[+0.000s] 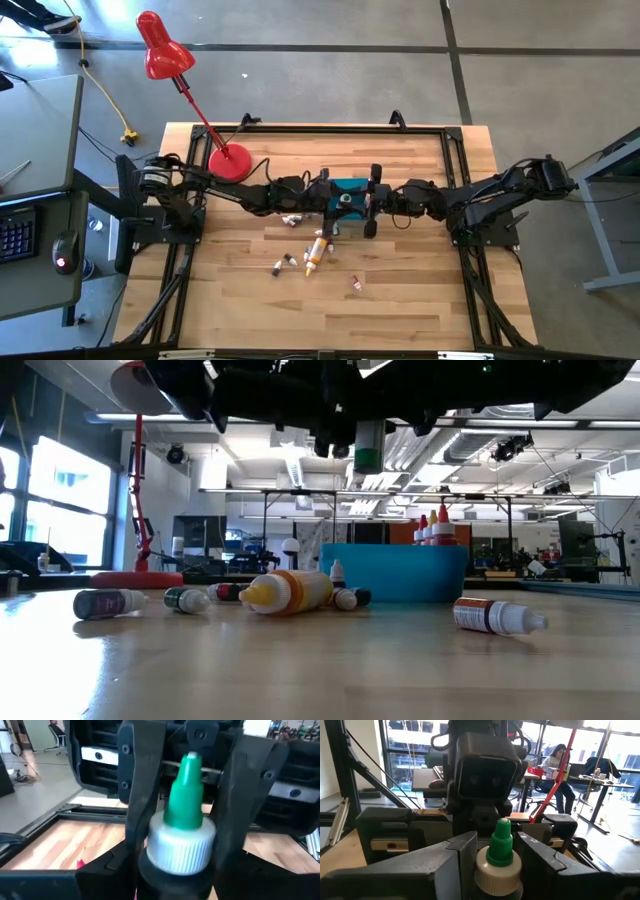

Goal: Pick & Place food coloring
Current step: Put the big green food coloring bottle into the blue bin

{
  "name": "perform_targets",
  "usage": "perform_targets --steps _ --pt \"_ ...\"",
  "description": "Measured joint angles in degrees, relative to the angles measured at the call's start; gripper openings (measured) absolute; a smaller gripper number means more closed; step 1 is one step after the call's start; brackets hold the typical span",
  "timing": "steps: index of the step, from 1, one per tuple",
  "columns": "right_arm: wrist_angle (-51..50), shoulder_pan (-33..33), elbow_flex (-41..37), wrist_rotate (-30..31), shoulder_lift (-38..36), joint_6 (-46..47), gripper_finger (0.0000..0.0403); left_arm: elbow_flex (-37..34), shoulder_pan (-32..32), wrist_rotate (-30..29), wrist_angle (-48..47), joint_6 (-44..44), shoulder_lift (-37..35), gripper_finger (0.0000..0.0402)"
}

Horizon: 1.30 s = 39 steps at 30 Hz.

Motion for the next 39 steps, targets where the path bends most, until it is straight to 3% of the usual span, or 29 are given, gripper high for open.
perform_targets --steps 5,13,33,39 --pt "-0.29 -0.01 0.0 0.21 0.0 -0.08 0.0111 -0.07 0.0 -0.63 -1.09 0.0 0.07 0.019" --pt "-1.45 0.0 0.0 0.53 0.0 -0.21 0.0125 -0.07 0.0 -1.66 -3.14 0.0 0.04 0.019" --pt "-3.93 0.04 0.0 6.69 0.0 -2.0 0.0111 -0.07 0.05 -4.11 -4.69 0.68 0.04 0.019" --pt "-4.12 0.0 0.0 7.69 0.0 -2.2 0.0129 -0.08 0.0 -5.57 -4.87 1.57 0.04 0.0188"
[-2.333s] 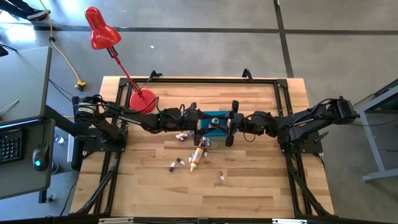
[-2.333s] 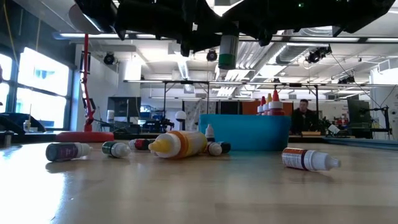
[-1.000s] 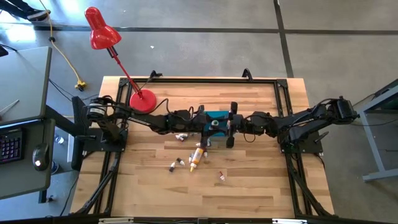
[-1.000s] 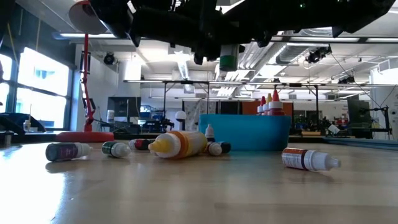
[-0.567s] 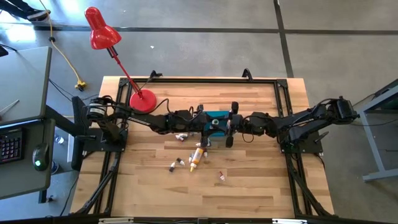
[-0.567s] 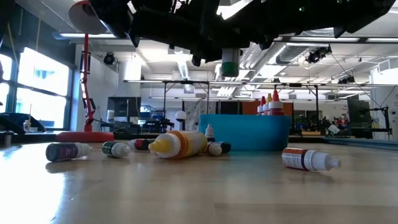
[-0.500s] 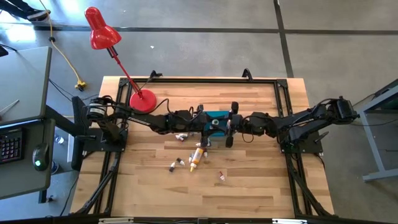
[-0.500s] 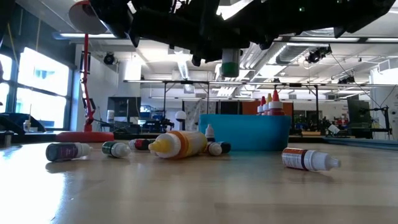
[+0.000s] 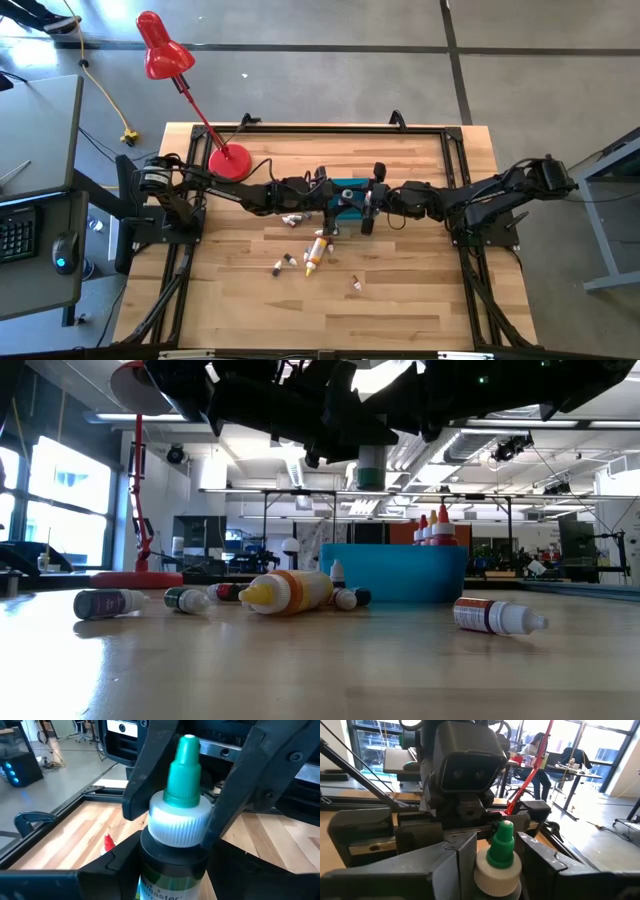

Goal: Pick & Place food coloring
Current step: Put the big green food coloring bottle into the blue bin

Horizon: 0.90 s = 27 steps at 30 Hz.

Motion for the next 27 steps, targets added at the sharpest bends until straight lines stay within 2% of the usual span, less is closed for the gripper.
perform_targets --steps 5,9,16,22,27 --pt "-0.54 0.0 0.0 0.69 0.0 0.01 0.0111 -0.03 0.02 -0.21 -0.08 0.0 0.0 0.0157" --pt "-0.53 0.0 0.0 0.9 0.0 -0.01 0.0111 -0.03 0.02 -0.22 -0.04 -0.02 0.0 0.0132" --pt "-0.58 -0.02 0.0 0.84 0.0 -0.01 0.0158 -0.03 0.0 0.02 0.04 -0.02 0.0 0.0129" --pt "-1.03 0.2 0.0 1.41 -1.28 -2.5 0.0158 -0.03 0.0 -0.24 0.03 -0.43 0.0 0.0129" --pt "-1.43 2.65 0.0 2.01 -7.48 -6.58 0.0153 -0.05 -0.06 -3.54 -2.44 -0.41 0.0 0.0129"
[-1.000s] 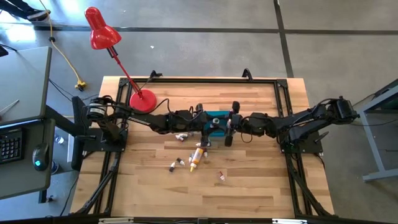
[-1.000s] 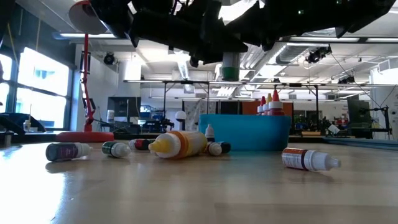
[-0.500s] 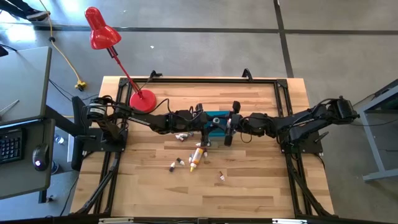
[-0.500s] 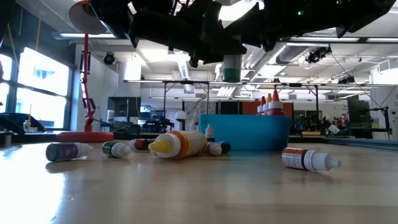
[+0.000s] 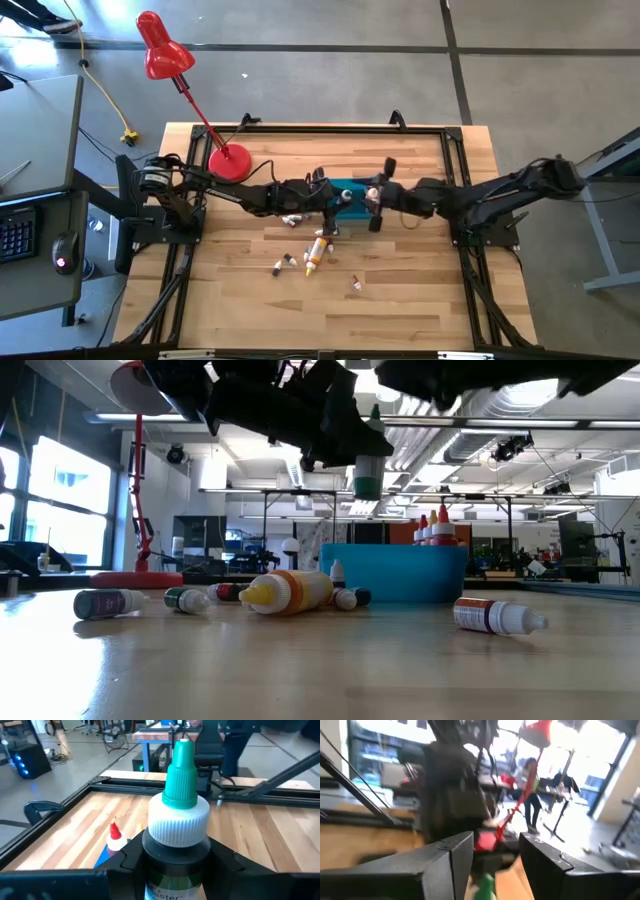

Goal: Pick & Place food coloring
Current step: Put the big green food coloring bottle into the blue bin

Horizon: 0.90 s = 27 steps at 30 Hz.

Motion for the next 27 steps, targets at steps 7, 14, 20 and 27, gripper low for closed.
perform_targets --steps 7,14,20,27 --pt "-9.0 7.29 0.02 9.76 -12.8 -0.48 0.0153 0.0 0.65 -1.73 0.56 -0.13 0.0 0.0129" --pt "-18.31 15.37 0.02 13.43 -17.68 3.98 0.0145 0.0 4.26 -0.89 10.9 -3.74 5.94 0.0129" --pt "-19.29 19.83 -0.52 20.34 -15.94 4.26 0.0134 0.11 6.13 -0.86 18.36 -4.78 12.22 0.0129" --pt "-19.52 21.81 -0.52 26.01 -12.38 4.77 0.0129 5.34 6.16 -0.41 17.81 -4.36 18.49 0.0129"
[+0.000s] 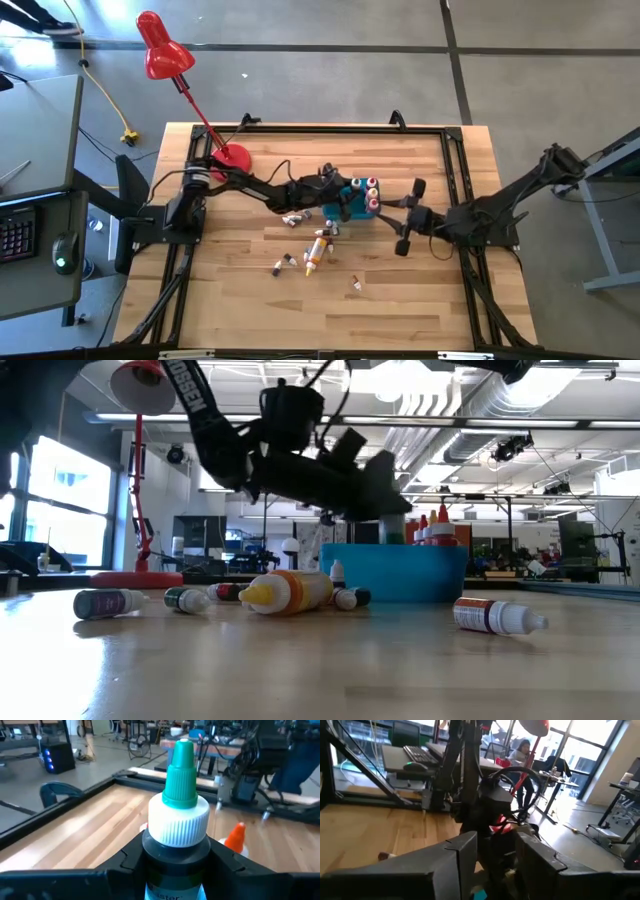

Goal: Pick & Place food coloring
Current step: Put the big green food coloring bottle into the blue bin

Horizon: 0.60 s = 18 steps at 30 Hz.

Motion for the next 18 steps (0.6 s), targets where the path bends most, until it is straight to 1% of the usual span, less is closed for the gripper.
perform_targets --steps 4,7,11,15,18 --pt "0.2 0.0 -0.02 -0.02 1.35 0.4 0.0129 4.68 0.0 0.51 -4.47 0.02 3.08 0.0129" --pt "0.25 0.0 -0.02 0.0 1.45 0.4 0.0129 6.88 -0.13 -1.69 -7.81 0.03 4.39 0.0129" --pt "0.24 0.0 -0.02 -0.03 1.45 0.39 0.0129 6.75 -0.15 -5.82 -8.98 0.0 4.73 0.0129" --pt "0.23 0.0 -0.02 -0.7 1.45 0.36 0.0129 6.31 -0.11 -6.77 -8.73 -0.24 4.76 0.0129" --pt "0.23 0.0 -0.02 -1.26 1.45 0.36 0.0129 5.1 -0.13 -9.17 -7.02 -0.45 4.76 0.0129"
